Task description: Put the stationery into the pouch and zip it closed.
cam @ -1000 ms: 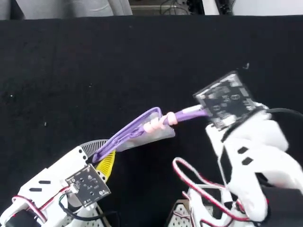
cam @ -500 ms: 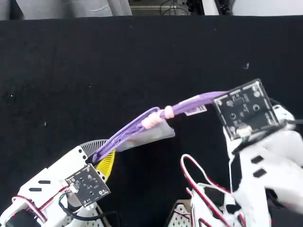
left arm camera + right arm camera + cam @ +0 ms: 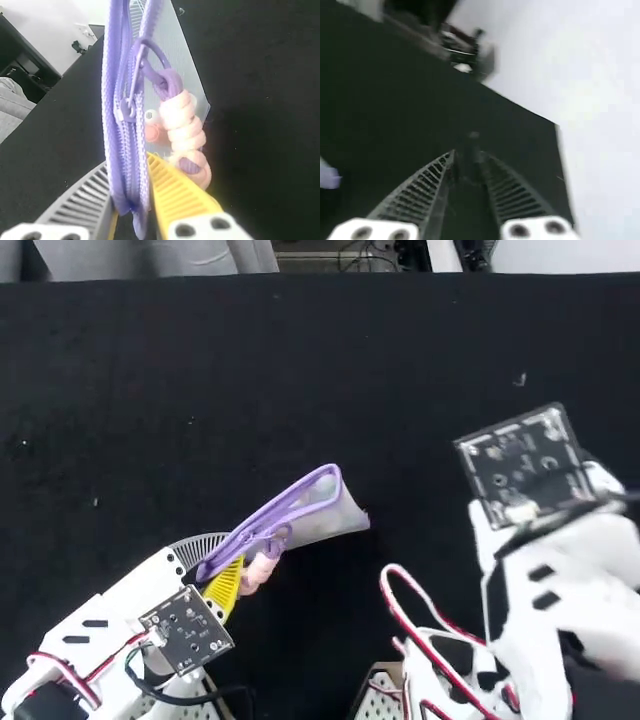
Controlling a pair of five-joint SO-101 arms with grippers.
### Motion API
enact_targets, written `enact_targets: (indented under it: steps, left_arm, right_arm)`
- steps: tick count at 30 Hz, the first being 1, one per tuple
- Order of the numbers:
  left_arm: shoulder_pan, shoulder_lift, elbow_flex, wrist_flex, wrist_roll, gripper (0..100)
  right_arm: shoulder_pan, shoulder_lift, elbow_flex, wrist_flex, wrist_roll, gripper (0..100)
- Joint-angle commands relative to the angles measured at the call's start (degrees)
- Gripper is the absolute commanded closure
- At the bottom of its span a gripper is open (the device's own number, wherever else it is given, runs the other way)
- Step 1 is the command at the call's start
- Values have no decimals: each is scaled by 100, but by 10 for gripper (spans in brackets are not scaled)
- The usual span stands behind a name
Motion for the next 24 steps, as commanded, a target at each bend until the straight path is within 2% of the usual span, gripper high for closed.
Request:
enact_targets:
  steps: [1,4,10,14,24]
  left_arm:
    - [-92,26,233,-18,26,972]
    - [-92,26,233,-18,35,972]
    - [-110,26,233,-316,264,972]
    - [-101,26,233,-492,475,972]
    - [-101,26,242,-501,484,972]
  right_arm:
    - [-1108,57,382,141,-475,787]
    - [-2092,-13,637,149,-888,722]
    - [-3912,-391,1235,141,-2259,760]
    - [-4914,-435,1868,44,-2418,760]
    - [-5653,-444,2835,-598,-2418,761]
